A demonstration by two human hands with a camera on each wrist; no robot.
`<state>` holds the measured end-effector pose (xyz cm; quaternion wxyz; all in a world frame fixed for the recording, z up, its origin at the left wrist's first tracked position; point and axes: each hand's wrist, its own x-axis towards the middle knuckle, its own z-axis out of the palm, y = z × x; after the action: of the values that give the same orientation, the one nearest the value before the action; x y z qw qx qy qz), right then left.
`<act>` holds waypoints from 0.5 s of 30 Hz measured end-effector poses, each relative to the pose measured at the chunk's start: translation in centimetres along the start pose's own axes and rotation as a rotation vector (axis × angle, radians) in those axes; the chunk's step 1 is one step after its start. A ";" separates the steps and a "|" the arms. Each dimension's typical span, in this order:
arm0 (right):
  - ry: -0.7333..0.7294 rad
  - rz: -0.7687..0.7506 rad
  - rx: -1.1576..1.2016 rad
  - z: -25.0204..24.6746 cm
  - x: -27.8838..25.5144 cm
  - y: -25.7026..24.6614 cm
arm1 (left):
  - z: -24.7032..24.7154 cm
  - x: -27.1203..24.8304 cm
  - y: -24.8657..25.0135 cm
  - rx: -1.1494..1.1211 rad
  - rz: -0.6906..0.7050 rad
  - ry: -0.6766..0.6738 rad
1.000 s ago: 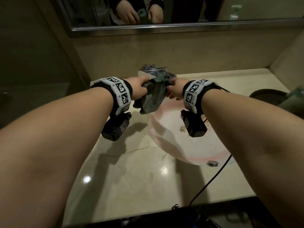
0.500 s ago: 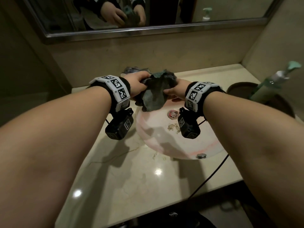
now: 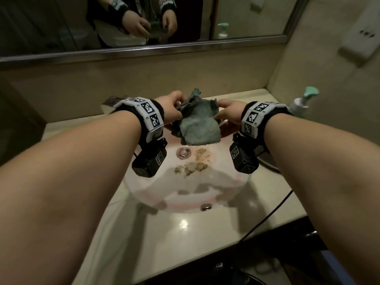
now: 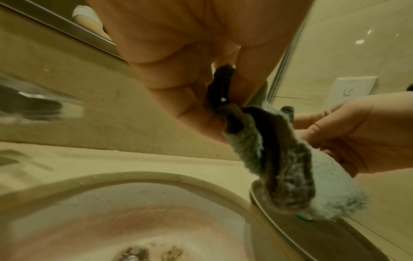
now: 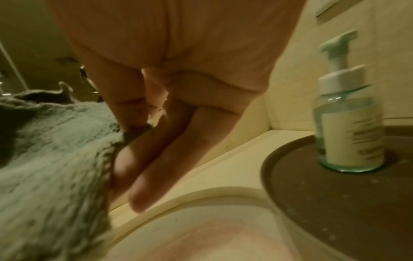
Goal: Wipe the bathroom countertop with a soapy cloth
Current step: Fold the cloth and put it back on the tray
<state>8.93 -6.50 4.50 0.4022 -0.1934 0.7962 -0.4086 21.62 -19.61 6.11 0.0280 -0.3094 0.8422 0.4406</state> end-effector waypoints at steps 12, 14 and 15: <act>0.058 0.080 0.046 -16.1 0.4 10.9 | 15.0 6.5 9.1 -0.139 0.006 -0.146; 0.085 0.088 0.049 -17.7 0.7 12.6 | 17.1 7.1 10.4 -0.148 -0.001 -0.185; 0.101 0.097 0.049 -18.3 0.8 13.3 | 18.0 7.4 10.9 -0.144 0.001 -0.209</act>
<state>-5.92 9.88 -0.33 0.3853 -0.1240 0.8137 -0.4172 5.66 -5.05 0.69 0.0930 -0.2626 0.8011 0.5297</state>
